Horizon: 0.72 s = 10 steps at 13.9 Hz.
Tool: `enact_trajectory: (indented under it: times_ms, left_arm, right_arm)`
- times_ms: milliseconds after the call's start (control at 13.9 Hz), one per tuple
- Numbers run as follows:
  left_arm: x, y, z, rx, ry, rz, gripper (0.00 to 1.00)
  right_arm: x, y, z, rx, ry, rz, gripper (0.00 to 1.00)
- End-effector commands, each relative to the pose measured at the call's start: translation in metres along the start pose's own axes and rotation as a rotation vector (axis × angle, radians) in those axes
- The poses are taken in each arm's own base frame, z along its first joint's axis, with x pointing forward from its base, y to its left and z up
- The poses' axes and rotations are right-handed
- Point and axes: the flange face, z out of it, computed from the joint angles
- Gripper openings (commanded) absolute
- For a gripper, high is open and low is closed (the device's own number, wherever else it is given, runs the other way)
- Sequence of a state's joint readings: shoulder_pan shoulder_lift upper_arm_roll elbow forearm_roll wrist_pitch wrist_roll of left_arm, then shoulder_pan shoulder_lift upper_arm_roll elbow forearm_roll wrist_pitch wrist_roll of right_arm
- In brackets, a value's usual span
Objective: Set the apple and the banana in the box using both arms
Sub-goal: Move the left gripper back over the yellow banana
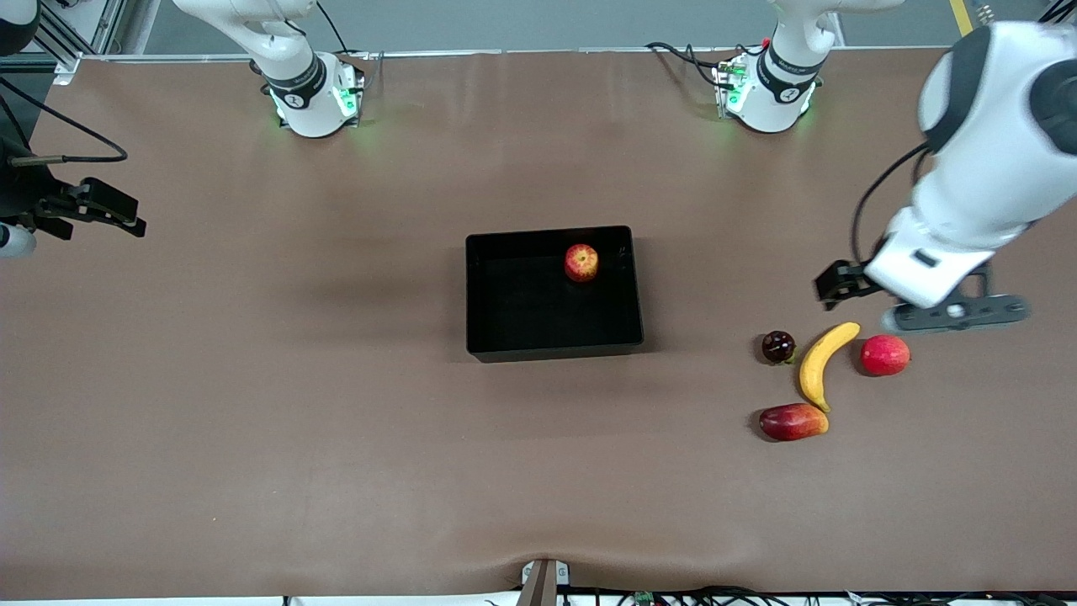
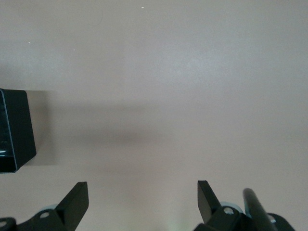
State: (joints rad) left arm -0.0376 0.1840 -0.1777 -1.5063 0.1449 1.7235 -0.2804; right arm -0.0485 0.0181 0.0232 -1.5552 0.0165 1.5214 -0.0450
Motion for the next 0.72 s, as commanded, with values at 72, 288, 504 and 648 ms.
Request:
enact_trajectory:
  times_ms: [72, 288, 504, 648]
  left_arm:
    - [0.005, -0.023, 0.03, 0.013, -0.061, 0.012, 1.0]
    - [0.009, -0.042, 0.083, 0.016, -0.075, 0.136, 1.0]
    - [0.008, -0.075, 0.135, 0.001, -0.076, 0.282, 1.0]
    - [0.003, -0.091, 0.173, -0.011, -0.065, 0.376, 1.0]
  right_arm:
    - [-0.007, 0.0, -0.004, -0.005, 0.004, -0.005, 1.0]
    - [-0.007, 0.0, -0.004, -0.006, 0.004, -0.006, 1.0]
    - [-0.007, -0.001, -0.004, -0.005, 0.003, -0.006, 1.0]
    - [-0.007, 0.001, -0.005, -0.006, 0.003, -0.003, 1.0]
